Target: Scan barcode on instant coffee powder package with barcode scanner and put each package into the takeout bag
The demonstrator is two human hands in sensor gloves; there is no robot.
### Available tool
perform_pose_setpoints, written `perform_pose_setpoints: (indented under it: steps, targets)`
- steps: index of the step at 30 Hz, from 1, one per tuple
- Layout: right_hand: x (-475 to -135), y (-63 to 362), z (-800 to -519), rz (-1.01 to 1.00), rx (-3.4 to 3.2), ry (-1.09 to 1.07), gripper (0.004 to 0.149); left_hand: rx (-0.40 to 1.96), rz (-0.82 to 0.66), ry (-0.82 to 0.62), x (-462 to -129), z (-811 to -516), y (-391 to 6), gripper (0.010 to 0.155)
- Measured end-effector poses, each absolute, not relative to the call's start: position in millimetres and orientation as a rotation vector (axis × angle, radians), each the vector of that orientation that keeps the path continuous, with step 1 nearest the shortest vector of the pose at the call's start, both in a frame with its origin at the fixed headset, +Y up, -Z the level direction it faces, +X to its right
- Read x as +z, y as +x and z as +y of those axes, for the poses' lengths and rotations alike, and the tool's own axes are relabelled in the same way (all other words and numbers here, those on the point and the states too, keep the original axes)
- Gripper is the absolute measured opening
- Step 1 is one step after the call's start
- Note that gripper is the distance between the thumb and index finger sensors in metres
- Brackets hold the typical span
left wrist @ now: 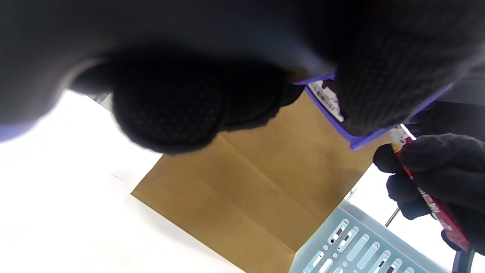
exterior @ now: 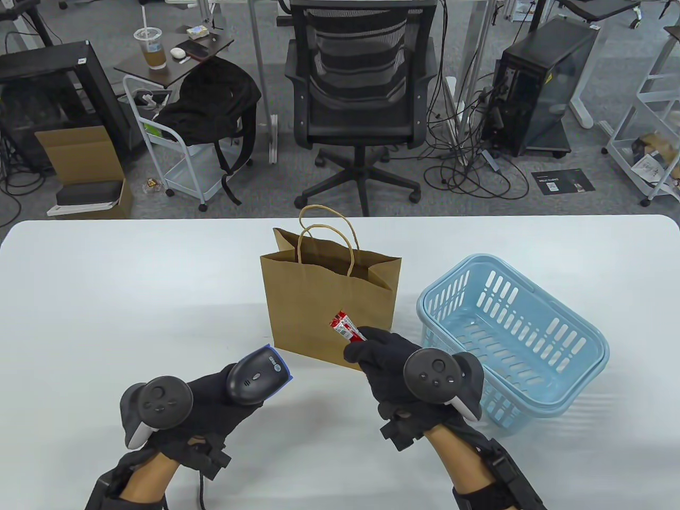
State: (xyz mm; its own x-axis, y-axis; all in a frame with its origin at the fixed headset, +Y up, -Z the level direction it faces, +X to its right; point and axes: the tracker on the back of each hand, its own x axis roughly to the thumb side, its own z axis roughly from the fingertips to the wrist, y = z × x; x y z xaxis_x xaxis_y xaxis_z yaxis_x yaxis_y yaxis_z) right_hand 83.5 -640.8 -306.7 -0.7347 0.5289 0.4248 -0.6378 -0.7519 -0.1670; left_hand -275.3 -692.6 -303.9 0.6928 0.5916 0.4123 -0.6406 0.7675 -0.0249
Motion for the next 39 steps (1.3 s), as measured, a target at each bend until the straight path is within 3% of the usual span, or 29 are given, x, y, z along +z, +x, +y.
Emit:
perform_pose_setpoints:
  steps: [6, 11, 15, 23, 39]
  targets:
    - [-302.9, 74.0, -683.8, -0.552, 2.404, 0.493, 0.031, 0.698, -0.437, 0.147, -301.6, -692.5, -272.9, 0.056]
    - [-297.0, 72.3, -695.8, -0.595, 2.559, 0.562, 0.033, 0.701, -0.477, 0.228, -294.3, -686.6, -267.0, 0.057]
    - [-293.5, 66.1, -711.9, -0.509, 2.651, 0.591, 0.036, 0.650, -0.516, 0.211, -291.1, -689.5, -257.6, 0.056]
    - [-288.8, 55.2, -715.2, -0.453, 2.643, 0.654, 0.038, 0.539, -0.571, 0.164, -288.2, -702.1, -238.8, 0.057]
    - [-282.0, 45.7, -716.1, -0.412, 2.627, 0.718, 0.041, 0.544, -0.555, 0.152, -289.7, -701.4, -241.8, 0.056]
